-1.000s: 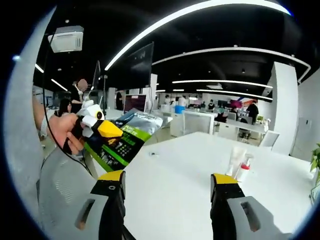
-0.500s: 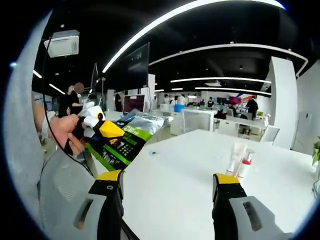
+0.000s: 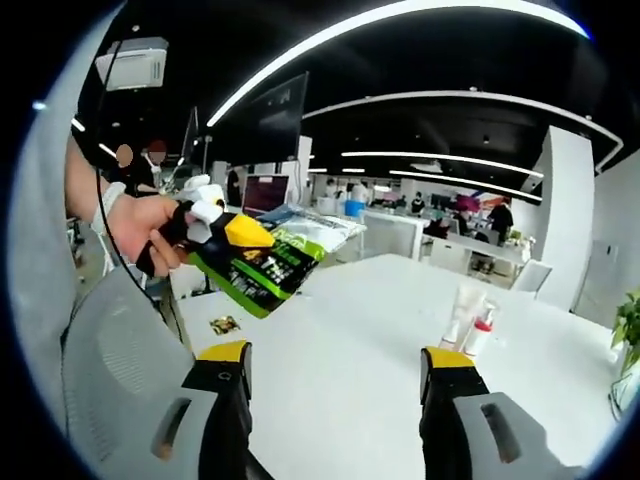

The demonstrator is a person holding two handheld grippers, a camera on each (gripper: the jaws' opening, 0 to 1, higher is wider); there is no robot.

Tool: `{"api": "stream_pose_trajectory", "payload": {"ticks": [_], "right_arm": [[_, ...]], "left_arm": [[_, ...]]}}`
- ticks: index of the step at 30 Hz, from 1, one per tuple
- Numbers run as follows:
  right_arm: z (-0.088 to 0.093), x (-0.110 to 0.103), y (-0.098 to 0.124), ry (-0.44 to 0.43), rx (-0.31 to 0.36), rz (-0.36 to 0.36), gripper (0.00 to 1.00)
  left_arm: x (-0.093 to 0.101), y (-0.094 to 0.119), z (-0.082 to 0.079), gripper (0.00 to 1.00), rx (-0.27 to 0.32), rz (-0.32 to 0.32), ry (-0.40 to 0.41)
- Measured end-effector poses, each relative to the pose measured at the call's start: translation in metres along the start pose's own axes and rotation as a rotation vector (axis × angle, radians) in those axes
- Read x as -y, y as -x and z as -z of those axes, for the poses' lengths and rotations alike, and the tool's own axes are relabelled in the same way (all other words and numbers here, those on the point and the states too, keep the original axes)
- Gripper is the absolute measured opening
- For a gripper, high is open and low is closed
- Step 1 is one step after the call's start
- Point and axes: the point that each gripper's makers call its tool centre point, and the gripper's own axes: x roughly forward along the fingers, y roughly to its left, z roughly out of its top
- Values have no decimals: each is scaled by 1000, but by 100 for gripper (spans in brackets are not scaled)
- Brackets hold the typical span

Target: Arrange the skincare products in the storage area until every visible bottle or jar stands upright without overlapping.

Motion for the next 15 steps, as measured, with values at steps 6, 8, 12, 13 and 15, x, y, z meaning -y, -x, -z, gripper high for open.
{"api": "stream_pose_trajectory", "payload": {"ticks": [6,8,12,13,15], "right_arm": [[3,4,0,-21,-10,1,63],[3,4,0,-19,-14,0,61],[6,5,-1,-17,-28,6,59],[6,5,-1,-18,-31,6,59],[8,5,-2,-23,-38,3,59]], "left_arm": [[-6,-15,-31,0,4,10,-12],[-7,-20,-43,0,9,14,-18],[-11,-32,-68,0,27,27,-13],[-11,-35,-72,0,29,29,-13],[-13,-40,-80,0,32,29,-14]]}}
